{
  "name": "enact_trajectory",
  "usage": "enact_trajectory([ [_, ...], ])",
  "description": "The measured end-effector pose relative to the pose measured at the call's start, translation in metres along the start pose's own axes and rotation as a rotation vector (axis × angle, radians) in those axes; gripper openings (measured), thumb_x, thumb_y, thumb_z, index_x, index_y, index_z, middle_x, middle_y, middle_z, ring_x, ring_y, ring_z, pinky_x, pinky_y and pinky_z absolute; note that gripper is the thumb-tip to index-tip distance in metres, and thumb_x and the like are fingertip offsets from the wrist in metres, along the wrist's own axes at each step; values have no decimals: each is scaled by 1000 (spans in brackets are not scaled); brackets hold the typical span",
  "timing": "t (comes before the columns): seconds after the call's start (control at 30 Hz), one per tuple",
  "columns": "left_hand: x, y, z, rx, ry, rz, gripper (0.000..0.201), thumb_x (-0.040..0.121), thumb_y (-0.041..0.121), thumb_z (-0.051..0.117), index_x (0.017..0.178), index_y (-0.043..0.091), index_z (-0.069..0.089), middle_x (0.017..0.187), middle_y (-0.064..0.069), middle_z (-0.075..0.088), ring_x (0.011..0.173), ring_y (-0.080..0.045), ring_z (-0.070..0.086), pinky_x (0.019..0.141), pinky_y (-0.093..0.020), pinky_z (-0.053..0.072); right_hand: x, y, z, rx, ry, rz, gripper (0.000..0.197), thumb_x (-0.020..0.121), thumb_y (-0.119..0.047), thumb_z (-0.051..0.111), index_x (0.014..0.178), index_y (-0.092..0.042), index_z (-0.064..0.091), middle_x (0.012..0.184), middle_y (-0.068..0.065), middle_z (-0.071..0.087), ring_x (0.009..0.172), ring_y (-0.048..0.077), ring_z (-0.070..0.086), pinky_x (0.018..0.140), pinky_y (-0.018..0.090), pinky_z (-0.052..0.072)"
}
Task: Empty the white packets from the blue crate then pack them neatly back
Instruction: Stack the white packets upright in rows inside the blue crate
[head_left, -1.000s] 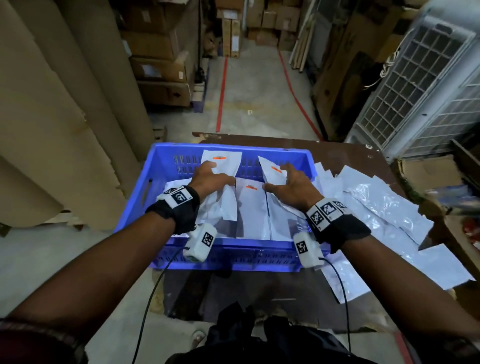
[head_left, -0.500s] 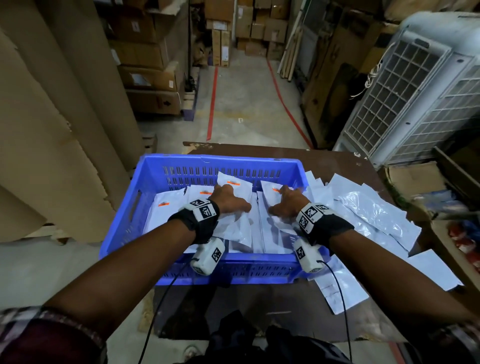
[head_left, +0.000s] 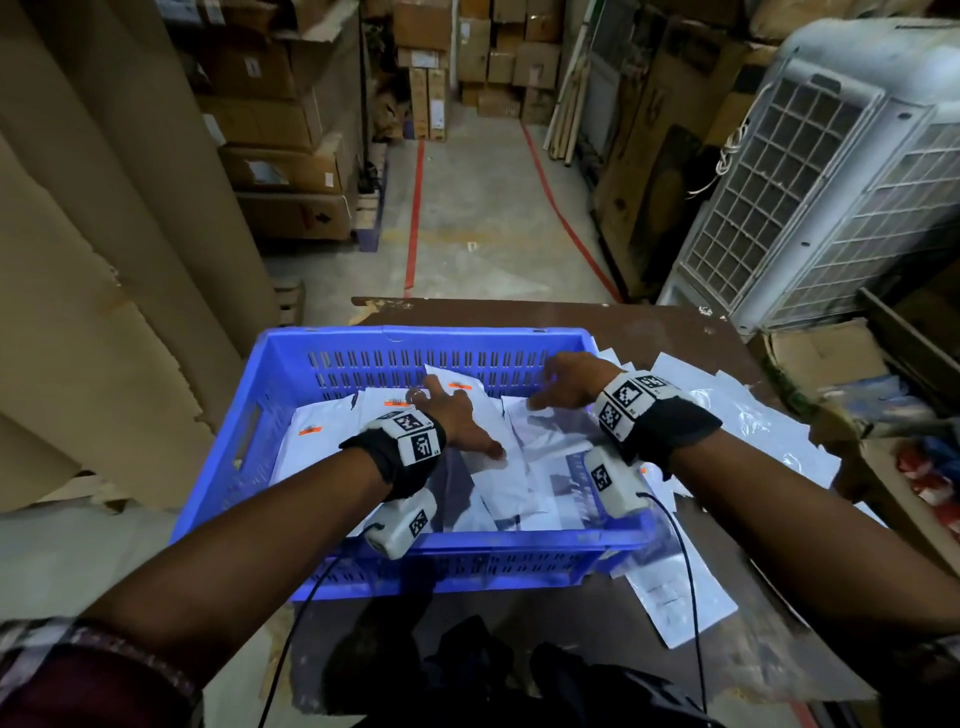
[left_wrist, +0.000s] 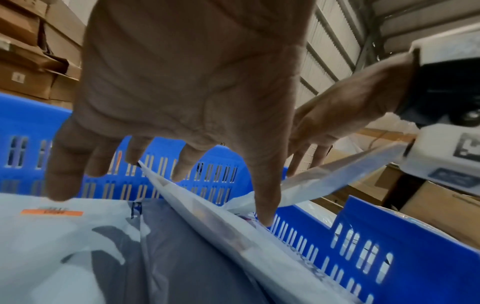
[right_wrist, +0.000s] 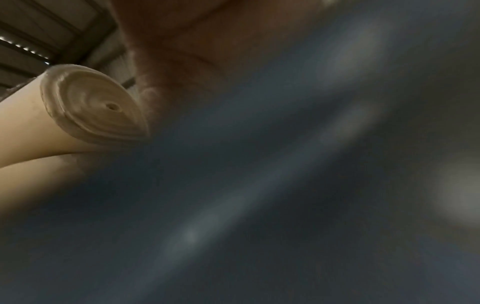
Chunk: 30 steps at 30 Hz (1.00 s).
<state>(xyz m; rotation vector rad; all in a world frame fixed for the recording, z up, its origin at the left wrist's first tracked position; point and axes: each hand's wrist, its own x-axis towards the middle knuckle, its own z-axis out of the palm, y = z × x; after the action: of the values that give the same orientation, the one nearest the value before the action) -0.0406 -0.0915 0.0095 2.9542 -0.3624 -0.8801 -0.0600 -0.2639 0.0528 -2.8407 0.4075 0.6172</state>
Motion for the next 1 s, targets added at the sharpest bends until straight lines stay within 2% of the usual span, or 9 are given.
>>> enact_trajectory([
  [0.07,2,4,1,8,-6,-1,125,69,77,66,157,14,3,159,-27,-11,145,-52,1,116,-57,14,0,-1,-2,-46,7,-7,56,82,-42,75,128,-14,59,129,8,60,115,25,60,94,29,48],
  [0.13,10,5,6,19,-32,24,131,68,78,66,157,13,-5,159,-26,-15,145,-52,-2,116,-58,13,-1,0,8,-112,-69,-22,54,76,-40,80,122,-15,64,123,6,65,110,23,63,92,31,52],
  [0.23,20,-1,15,79,-79,65,134,64,74,73,157,18,-5,159,-22,-24,146,-49,-9,115,-61,14,-5,6,35,-164,-170,-63,48,71,-41,81,112,-20,68,115,2,69,103,21,66,90,34,55],
  [0.37,30,-9,20,149,-145,91,135,62,67,79,157,25,-7,158,-16,-30,147,-44,-16,117,-60,11,-9,18,63,-208,-220,-96,62,74,-53,71,131,-31,57,134,-3,57,123,24,54,101,41,47],
  [0.53,38,-14,17,196,-173,123,131,65,63,80,157,24,-4,163,-15,-11,148,-42,-12,116,-63,16,-17,29,67,-209,-162,-59,54,74,-43,77,123,-35,58,131,4,43,134,33,30,103,47,34],
  [0.6,39,-15,17,194,-181,125,129,65,62,80,157,23,-1,163,-15,-4,148,-42,-8,116,-62,18,-19,34,62,-128,-106,-52,41,69,-33,83,106,-27,66,120,3,50,122,26,44,96,39,43],
  [0.7,38,-15,15,186,-192,141,125,67,58,81,158,23,2,163,-14,1,149,-40,-4,116,-61,20,-19,38,56,-10,-139,-62,24,70,-16,83,91,-15,73,99,2,68,85,14,65,74,28,56],
  [0.8,35,-14,13,191,-200,176,124,70,53,82,158,23,0,164,-13,0,149,-40,-2,117,-58,21,-18,36,55,25,-228,-68,15,75,-18,79,89,-15,74,87,6,75,62,17,69,67,32,61],
  [1.0,30,-13,14,193,-193,218,125,71,48,83,158,24,-4,164,-12,-5,150,-38,-4,118,-55,21,-17,34,50,13,-348,-90,30,84,-37,74,112,-26,67,91,-4,70,71,11,63,86,32,54],
])
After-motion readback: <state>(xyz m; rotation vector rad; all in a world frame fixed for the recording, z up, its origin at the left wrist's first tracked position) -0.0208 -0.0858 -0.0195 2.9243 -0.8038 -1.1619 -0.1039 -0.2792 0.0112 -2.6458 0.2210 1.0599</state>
